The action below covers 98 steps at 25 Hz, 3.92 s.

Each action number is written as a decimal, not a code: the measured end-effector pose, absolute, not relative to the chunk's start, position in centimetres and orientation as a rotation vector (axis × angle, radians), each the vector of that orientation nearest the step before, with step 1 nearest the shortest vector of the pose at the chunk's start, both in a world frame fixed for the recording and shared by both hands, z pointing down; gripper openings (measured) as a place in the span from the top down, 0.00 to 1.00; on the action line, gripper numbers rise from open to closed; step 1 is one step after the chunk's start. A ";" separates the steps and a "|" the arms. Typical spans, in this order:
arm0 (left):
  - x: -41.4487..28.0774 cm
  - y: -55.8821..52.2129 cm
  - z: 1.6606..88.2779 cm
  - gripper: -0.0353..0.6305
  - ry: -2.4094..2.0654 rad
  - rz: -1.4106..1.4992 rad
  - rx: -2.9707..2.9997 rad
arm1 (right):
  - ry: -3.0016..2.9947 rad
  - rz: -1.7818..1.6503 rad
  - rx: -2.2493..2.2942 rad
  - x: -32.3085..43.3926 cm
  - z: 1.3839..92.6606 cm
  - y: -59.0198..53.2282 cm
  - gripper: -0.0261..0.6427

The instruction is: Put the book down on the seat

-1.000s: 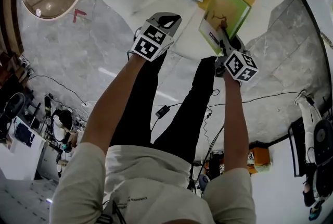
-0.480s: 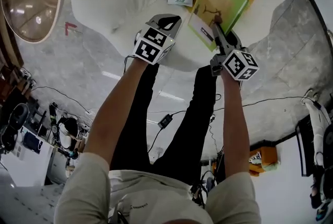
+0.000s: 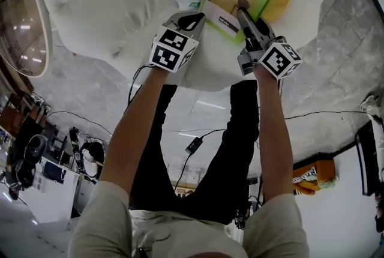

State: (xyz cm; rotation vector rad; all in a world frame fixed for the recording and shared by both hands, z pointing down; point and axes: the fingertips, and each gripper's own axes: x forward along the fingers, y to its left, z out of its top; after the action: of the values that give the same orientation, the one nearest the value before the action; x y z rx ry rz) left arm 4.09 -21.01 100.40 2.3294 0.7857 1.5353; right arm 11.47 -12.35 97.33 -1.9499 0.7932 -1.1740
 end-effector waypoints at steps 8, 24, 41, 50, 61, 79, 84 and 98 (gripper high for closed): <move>4.5 -19.7 103.6 0.94 0.764 1.617 2.370 | 0.759 -1.122 -1.862 11.5 99.6 -10.8 0.75; 5.0 -18.5 105.2 0.94 0.658 1.691 2.386 | 0.721 -1.149 -1.908 10.3 98.4 -8.2 0.74; 4.1 -18.7 103.1 0.94 0.641 1.685 2.393 | 0.513 -1.141 -2.113 6.5 95.3 -2.2 0.77; 3.7 -18.2 94.4 0.94 0.723 1.660 2.402 | 0.524 -1.203 -2.220 6.2 88.8 -3.7 0.77; 6.1 -16.7 77.6 0.94 0.934 1.512 2.528 | 0.584 -1.395 -2.440 2.5 77.0 -3.4 0.76; 3.7 -17.3 55.9 0.94 0.912 1.335 2.566 | 0.677 -1.282 -2.587 1.1 56.9 -4.9 0.77; 2.8 -16.4 52.7 0.94 1.066 1.346 2.538 | 0.710 -1.262 -2.604 1.1 53.9 -3.9 0.78; 3.6 -17.6 48.4 0.94 0.995 1.236 2.606 | 0.980 -1.373 -2.681 3.2 50.7 -6.3 0.87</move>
State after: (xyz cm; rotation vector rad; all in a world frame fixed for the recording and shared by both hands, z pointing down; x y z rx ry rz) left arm 3.58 -17.55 48.42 2.6061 0.9947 1.2363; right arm 3.16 -6.27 50.67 -2.6813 0.9800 -1.3727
